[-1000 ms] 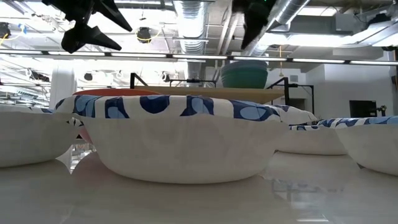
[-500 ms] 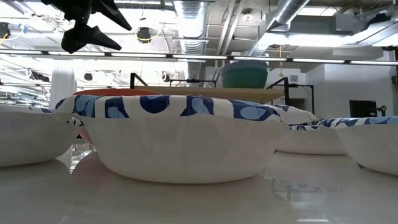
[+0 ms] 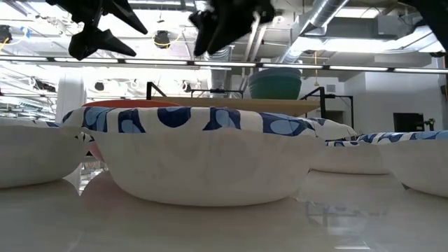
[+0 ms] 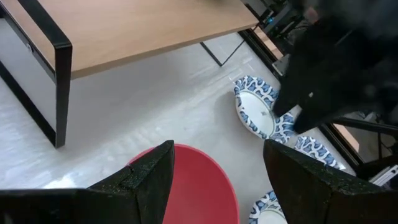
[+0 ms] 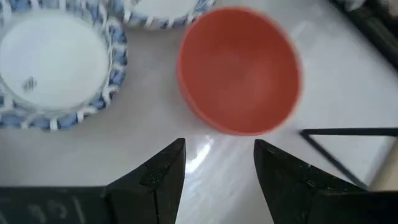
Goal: Place and stack bowls onto a shelf
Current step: Stack the orange bowl on top of the blue bowl on the shelf
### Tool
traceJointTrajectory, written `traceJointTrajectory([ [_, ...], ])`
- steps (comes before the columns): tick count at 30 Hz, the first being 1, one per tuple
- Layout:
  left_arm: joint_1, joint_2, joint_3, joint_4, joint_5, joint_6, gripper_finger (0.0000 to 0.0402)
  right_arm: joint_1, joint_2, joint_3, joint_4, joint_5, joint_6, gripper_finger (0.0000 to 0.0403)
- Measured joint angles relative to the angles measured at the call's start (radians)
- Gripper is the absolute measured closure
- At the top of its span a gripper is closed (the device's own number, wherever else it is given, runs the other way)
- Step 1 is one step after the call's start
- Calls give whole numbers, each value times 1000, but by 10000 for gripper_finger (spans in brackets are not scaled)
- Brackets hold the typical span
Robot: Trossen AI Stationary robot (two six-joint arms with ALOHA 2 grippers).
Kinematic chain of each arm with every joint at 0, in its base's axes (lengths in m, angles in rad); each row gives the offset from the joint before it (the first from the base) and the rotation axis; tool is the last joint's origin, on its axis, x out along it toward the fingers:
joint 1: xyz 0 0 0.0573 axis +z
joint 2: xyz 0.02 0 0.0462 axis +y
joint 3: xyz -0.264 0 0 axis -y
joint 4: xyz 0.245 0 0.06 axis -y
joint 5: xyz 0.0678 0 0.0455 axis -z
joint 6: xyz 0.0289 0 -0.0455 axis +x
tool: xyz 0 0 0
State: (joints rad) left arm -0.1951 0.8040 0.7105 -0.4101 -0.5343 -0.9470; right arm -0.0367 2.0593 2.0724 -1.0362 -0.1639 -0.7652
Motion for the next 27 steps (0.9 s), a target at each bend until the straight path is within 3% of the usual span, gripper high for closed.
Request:
traceJointTrajectory([
  [11, 0, 0, 0, -2, 7, 0, 168, 62, 138, 1, 163, 1, -103, 188],
  [27, 0, 0, 0, -3, 8, -34, 168, 74, 189, 0, 171, 8, -145, 192],
])
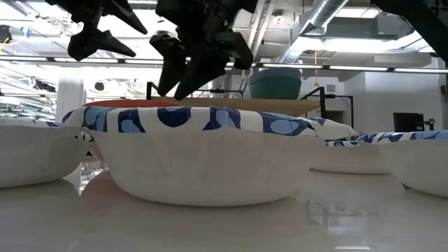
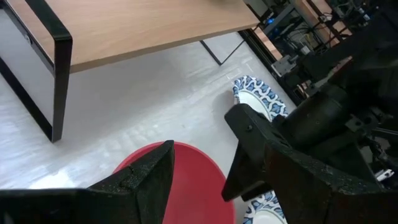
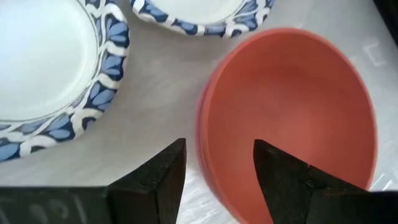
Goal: Place and stack bowls onto a shelf
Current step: Stack the orange bowl on top of the blue bowl on the shelf
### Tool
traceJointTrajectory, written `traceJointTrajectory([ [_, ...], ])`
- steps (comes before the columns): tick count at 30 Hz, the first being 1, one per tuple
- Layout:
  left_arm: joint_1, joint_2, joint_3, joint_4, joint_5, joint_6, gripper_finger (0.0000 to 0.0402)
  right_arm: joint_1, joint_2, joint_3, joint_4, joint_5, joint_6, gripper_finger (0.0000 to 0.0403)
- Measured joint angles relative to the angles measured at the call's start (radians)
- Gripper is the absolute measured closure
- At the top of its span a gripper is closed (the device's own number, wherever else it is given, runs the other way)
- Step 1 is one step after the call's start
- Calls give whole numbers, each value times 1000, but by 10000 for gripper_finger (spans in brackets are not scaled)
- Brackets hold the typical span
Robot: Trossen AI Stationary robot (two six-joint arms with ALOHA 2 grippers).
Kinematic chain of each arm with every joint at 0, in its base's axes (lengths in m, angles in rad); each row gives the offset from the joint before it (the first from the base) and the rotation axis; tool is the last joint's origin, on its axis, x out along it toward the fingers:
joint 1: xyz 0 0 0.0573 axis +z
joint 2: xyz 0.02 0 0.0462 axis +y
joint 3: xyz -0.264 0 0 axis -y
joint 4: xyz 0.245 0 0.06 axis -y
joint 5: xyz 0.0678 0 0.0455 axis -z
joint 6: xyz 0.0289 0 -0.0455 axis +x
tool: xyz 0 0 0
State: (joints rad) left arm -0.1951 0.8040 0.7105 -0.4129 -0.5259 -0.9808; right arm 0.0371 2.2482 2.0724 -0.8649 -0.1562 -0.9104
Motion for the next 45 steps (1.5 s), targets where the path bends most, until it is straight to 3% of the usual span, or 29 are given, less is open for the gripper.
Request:
traceJointTrajectory([
  [6, 0, 0, 0, 0, 0, -1, 168, -8, 0, 0, -19, 0, -4, 212],
  [15, 0, 0, 0, 0, 0, -1, 168, -12, -2, -111, 61, 2, -7, 218],
  [22, 0, 0, 0, 0, 0, -1, 168, -11, -2, -119, 71, 60, 19, 236],
  [28, 0, 0, 0, 0, 0, -1, 168, -11, -2, -119, 49, 82, 27, 281],
  [35, 0, 0, 0, 0, 0, -1, 168, -11, -2, -119, -10, 92, 82, 378],
  [45, 0, 0, 0, 0, 0, -1, 168, 3, -17, -115, -184, 95, 210, 363],
])
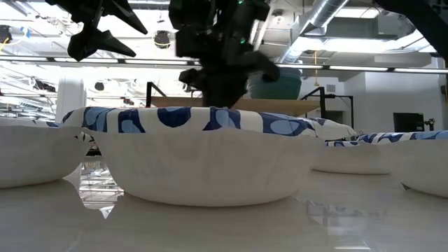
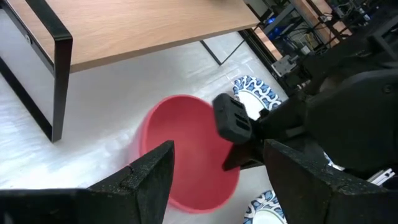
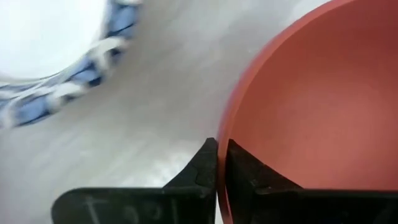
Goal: Place and stack bowls onto a shelf
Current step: Stack the orange bowl on top of the blue bowl on the shelf
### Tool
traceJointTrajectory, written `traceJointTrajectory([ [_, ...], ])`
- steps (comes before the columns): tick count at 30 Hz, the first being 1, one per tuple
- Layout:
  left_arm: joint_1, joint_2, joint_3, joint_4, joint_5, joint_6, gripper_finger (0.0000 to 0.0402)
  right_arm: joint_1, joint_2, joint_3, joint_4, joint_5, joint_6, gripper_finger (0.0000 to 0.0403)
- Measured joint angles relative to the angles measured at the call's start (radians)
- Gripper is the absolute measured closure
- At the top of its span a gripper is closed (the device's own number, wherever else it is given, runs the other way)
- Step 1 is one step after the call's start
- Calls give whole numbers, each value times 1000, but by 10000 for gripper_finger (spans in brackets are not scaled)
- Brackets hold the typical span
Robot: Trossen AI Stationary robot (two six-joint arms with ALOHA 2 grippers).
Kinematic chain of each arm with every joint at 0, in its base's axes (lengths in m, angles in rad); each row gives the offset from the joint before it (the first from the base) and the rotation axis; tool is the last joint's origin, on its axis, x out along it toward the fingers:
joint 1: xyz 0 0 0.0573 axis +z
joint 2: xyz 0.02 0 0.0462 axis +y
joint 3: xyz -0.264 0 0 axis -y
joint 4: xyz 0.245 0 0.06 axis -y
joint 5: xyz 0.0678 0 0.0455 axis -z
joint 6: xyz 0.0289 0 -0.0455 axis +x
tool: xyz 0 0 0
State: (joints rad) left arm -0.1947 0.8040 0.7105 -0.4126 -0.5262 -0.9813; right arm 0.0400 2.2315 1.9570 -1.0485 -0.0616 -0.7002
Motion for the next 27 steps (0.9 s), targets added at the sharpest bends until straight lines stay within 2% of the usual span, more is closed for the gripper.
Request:
traceJointTrajectory([
  [5, 0, 0, 0, 1, 0, 0, 168, 12, -40, -5, -76, -7, 27, 367],
  [18, 0, 0, 0, 3, 0, 0, 168, 0, -226, -3, -131, -15, 143, 366],
  [27, 0, 0, 0, 3, 0, 5, 168, -2, -230, -2, -157, -19, 201, 370],
])
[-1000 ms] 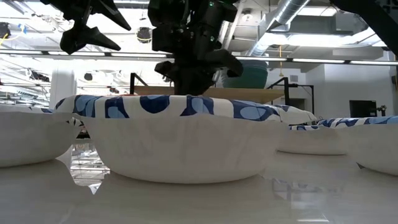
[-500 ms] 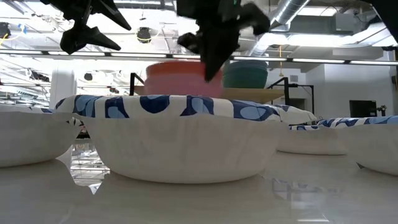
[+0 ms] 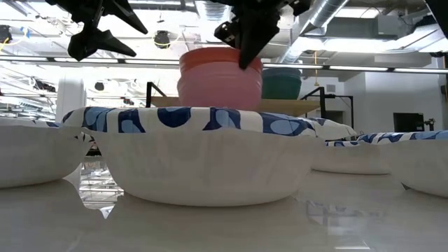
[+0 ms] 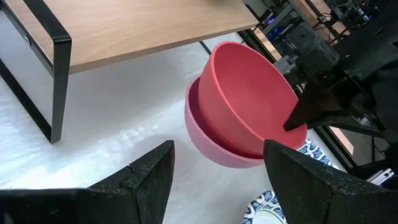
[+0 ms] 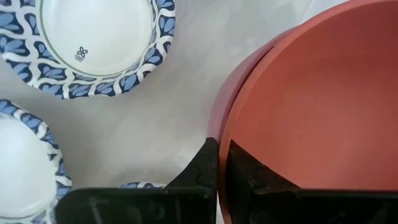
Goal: Place and stack bowls onto a shelf
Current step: Stack the orange bowl on top of the blue bowl on the shelf
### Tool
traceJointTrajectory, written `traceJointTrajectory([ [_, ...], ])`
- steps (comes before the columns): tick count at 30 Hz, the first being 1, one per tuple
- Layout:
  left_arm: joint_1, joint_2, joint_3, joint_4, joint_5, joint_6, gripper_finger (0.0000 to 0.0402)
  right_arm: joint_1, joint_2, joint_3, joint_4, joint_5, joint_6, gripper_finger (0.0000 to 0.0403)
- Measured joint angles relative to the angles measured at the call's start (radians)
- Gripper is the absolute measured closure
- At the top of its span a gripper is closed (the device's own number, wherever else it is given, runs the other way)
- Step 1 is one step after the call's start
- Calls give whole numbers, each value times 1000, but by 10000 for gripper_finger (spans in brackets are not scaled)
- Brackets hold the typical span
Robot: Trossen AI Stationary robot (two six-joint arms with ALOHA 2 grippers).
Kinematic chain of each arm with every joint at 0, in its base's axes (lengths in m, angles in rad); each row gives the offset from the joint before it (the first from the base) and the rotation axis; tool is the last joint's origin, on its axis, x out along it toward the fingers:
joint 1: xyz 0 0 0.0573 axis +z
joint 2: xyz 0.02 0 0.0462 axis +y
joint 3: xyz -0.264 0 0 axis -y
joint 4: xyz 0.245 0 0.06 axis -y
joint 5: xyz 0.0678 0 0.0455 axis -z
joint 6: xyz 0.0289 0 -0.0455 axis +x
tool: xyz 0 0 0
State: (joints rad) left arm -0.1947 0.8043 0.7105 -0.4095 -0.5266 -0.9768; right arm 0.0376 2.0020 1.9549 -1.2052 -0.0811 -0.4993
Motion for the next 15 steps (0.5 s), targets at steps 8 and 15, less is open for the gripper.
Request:
traceJointTrajectory([
  [8, 0, 0, 0, 0, -1, 0, 168, 2, 14, 0, 46, 1, 30, 368],
  [15, 0, 0, 0, -3, -3, 0, 168, -18, 16, -2, 55, 0, 67, 366],
])
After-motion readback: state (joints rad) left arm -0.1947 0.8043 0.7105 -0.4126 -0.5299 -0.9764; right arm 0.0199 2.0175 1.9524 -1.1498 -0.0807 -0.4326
